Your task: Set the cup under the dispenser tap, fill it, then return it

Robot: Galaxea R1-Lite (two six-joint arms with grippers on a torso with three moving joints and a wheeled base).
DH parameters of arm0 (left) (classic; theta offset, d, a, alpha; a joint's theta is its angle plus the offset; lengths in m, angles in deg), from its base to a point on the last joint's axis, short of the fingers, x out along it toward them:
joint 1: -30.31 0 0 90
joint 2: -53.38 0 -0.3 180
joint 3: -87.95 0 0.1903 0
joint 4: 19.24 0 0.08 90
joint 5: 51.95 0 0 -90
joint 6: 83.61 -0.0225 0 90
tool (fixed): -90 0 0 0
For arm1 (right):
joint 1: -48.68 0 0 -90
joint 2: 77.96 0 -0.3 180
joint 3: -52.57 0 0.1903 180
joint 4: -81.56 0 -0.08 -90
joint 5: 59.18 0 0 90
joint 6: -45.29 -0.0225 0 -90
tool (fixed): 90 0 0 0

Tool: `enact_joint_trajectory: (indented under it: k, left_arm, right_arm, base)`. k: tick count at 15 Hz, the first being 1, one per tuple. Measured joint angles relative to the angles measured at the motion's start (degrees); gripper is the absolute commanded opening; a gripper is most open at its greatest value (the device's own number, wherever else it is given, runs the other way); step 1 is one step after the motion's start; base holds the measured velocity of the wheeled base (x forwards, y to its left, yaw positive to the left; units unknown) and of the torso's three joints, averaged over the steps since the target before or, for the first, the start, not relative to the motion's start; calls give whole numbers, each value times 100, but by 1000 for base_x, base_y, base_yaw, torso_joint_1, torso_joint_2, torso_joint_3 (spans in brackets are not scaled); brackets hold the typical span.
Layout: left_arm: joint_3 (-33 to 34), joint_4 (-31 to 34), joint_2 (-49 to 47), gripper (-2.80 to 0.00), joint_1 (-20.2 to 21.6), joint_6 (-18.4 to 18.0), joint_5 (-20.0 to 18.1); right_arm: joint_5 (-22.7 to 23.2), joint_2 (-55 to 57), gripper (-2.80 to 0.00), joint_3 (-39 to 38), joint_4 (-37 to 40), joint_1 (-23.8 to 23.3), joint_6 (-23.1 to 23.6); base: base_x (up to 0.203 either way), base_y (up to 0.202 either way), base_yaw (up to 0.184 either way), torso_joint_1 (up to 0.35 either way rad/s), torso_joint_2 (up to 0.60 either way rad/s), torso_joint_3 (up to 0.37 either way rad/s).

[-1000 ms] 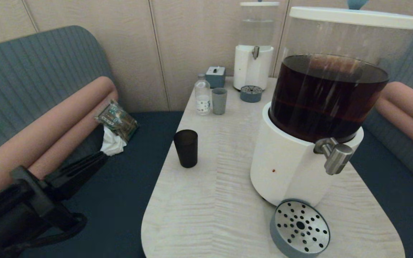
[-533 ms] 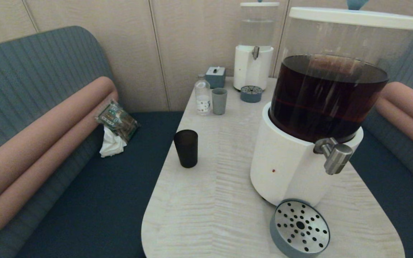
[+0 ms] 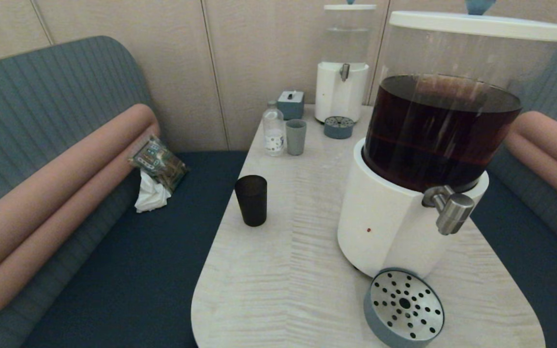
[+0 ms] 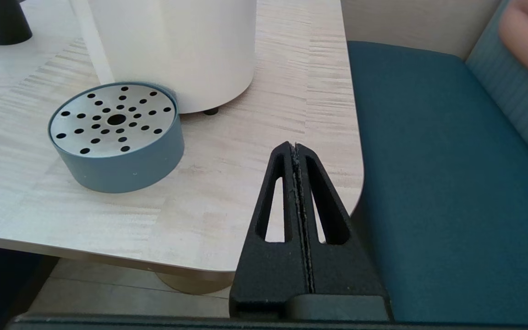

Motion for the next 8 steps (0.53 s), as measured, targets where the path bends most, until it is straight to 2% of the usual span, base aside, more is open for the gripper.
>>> enact_joint_trajectory:
  k: [5, 6, 8]
  left_arm:
    - [0, 1527, 1062, -280, -57, -515, 105]
    - [0, 1870, 1127, -280, -57, -577, 186]
    - [0, 2750, 1211, -280, -60, -694, 598]
  right_arm:
    - [-1, 0, -280, 0, 1, 2, 0]
    - [-1, 0, -280, 0, 0, 2, 0]
    - [0, 0, -280, 0, 0, 2, 0]
  base:
    - [0, 0, 0, 0, 0, 0]
    - [0, 0, 0, 0, 0, 0]
    - [0, 0, 0, 0, 0, 0]
